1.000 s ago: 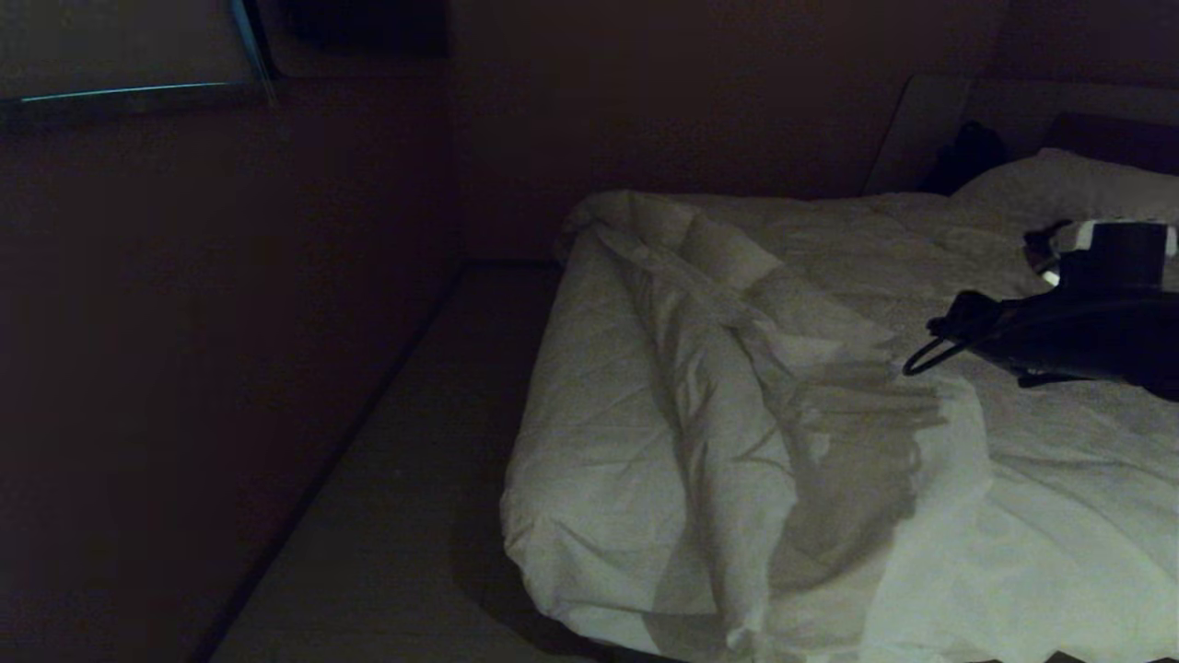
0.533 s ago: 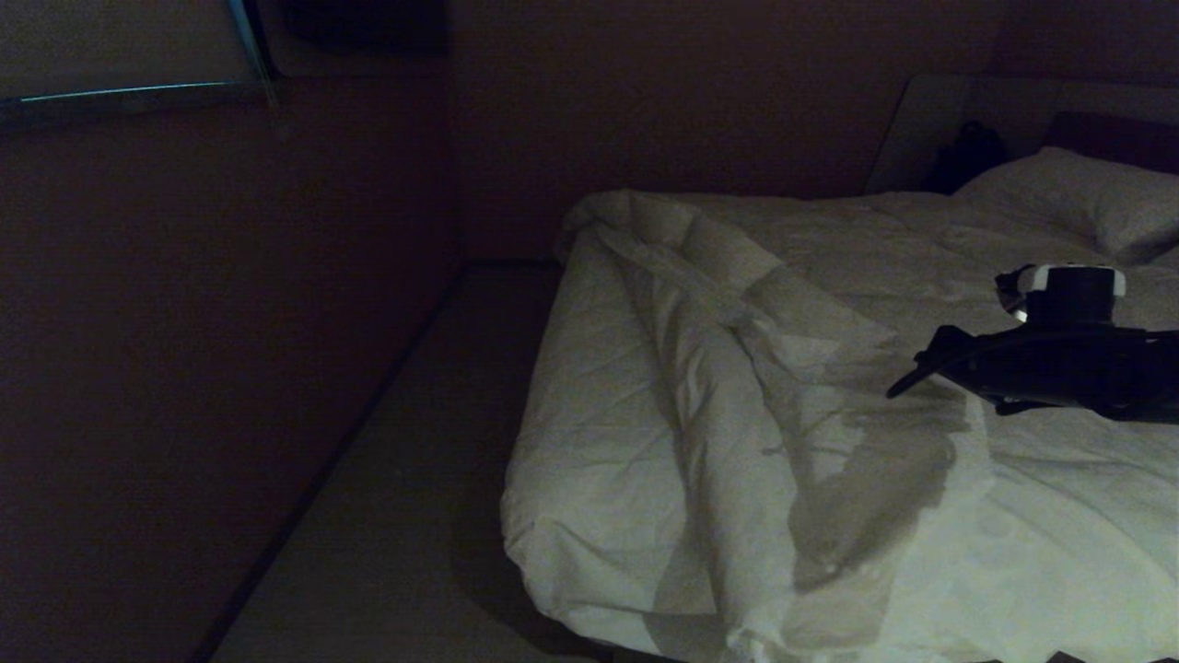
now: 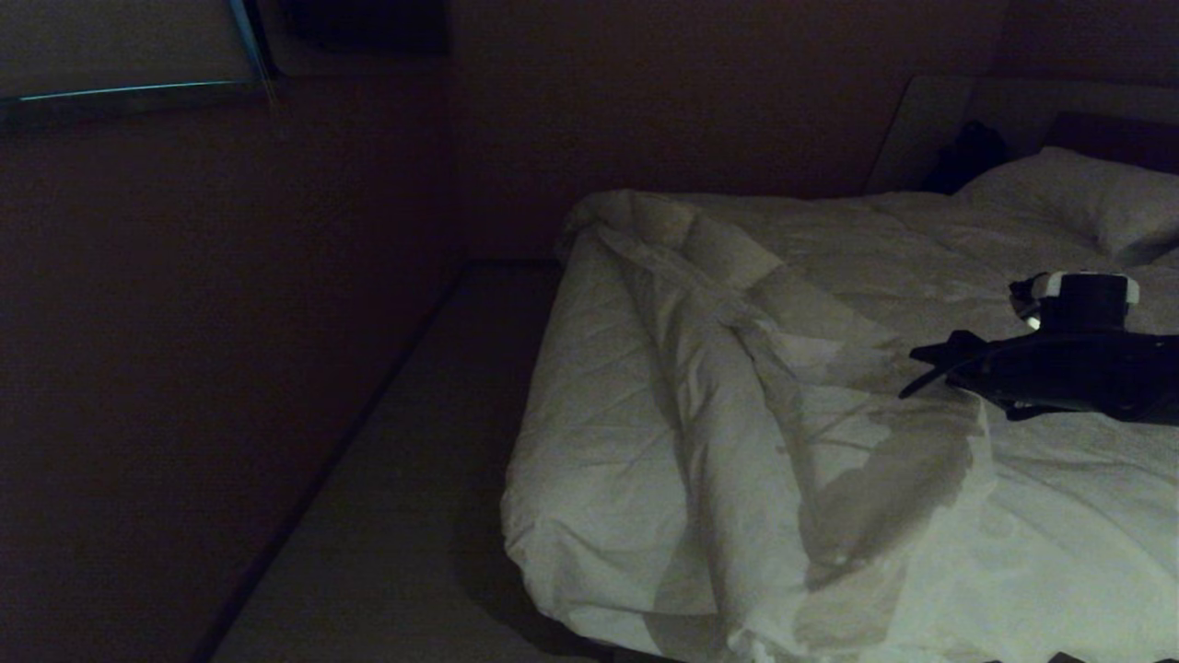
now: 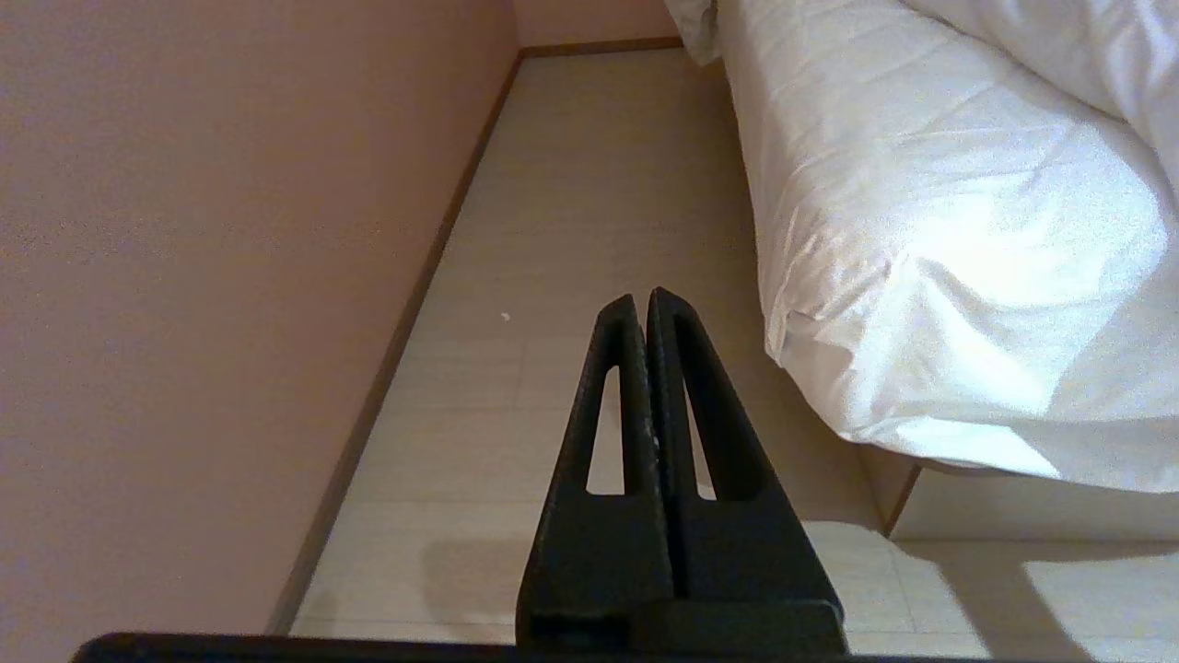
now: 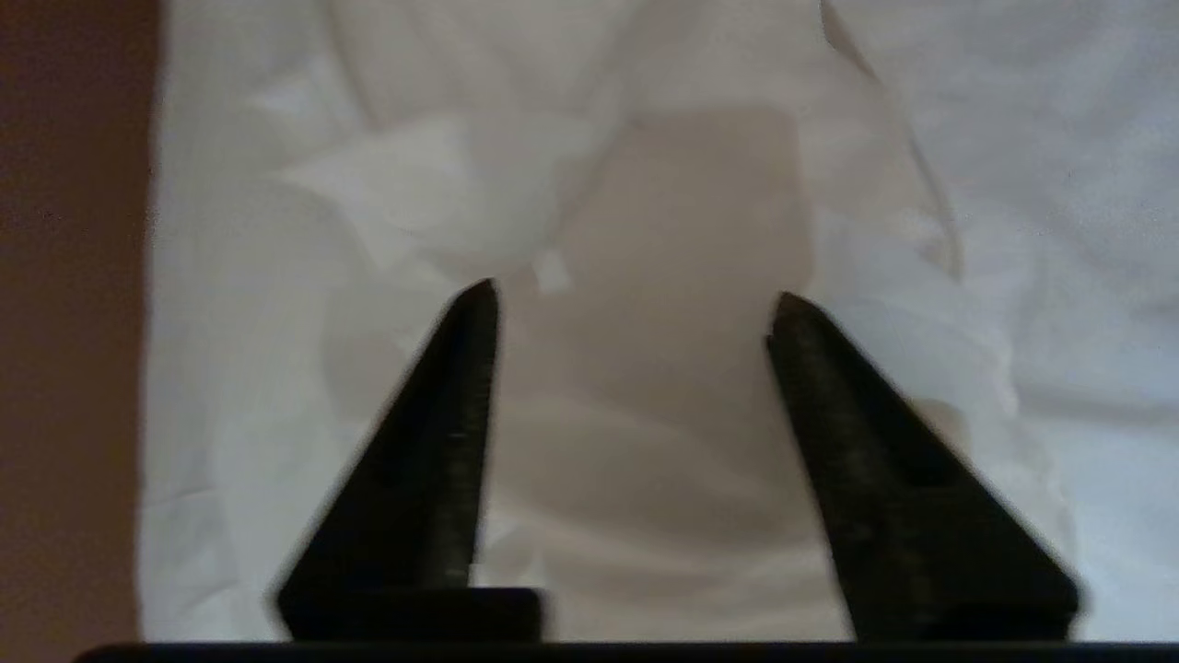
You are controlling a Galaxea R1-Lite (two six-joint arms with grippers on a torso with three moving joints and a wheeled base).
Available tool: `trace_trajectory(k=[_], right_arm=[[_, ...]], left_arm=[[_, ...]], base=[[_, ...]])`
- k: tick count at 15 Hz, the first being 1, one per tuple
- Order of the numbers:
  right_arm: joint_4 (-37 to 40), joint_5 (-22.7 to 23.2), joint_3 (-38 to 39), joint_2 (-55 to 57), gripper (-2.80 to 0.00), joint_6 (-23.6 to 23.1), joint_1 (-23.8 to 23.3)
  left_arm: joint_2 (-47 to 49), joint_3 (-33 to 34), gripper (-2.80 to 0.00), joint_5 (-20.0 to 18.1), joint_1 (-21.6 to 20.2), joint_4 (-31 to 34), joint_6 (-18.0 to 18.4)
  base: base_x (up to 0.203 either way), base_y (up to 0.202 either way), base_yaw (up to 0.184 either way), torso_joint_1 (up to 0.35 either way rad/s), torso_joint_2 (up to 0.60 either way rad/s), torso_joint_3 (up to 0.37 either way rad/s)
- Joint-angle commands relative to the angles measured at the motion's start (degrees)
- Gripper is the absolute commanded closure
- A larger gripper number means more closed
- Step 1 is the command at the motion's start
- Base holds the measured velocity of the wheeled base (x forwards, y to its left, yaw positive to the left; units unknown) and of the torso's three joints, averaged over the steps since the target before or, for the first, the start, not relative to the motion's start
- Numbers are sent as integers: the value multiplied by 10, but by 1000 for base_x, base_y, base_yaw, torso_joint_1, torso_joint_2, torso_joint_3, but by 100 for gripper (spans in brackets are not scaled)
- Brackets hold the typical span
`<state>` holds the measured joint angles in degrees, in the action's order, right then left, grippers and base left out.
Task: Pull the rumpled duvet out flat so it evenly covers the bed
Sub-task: Hold the folded corner of the quilt
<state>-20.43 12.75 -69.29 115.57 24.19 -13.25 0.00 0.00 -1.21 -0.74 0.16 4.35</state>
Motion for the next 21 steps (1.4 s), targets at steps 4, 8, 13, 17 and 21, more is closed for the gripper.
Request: trace_trajectory(k=[4, 8, 13, 17, 21], right_arm=[[11, 1, 0, -23, -280, -9, -20], [15, 1, 0, -44, -280, -25, -43], [28, 2, 4, -7, -280, -77, -58], [27, 46, 5, 16, -280, -74, -64], [28, 99, 7, 19, -280, -70, -75]], left_arm=[[0, 0, 0, 0, 0, -1, 0], [0, 0, 0, 0, 0, 0, 0], [0, 0, 0, 0, 0, 0, 0], [0, 0, 0, 0, 0, 0, 0], [0, 0, 0, 0, 0, 0, 0]], base=[[0, 0, 0, 0, 0, 0], [0, 0, 0, 0, 0, 0], [0, 0, 0, 0, 0, 0], [0, 0, 0, 0, 0, 0], [0, 0, 0, 0, 0, 0]])
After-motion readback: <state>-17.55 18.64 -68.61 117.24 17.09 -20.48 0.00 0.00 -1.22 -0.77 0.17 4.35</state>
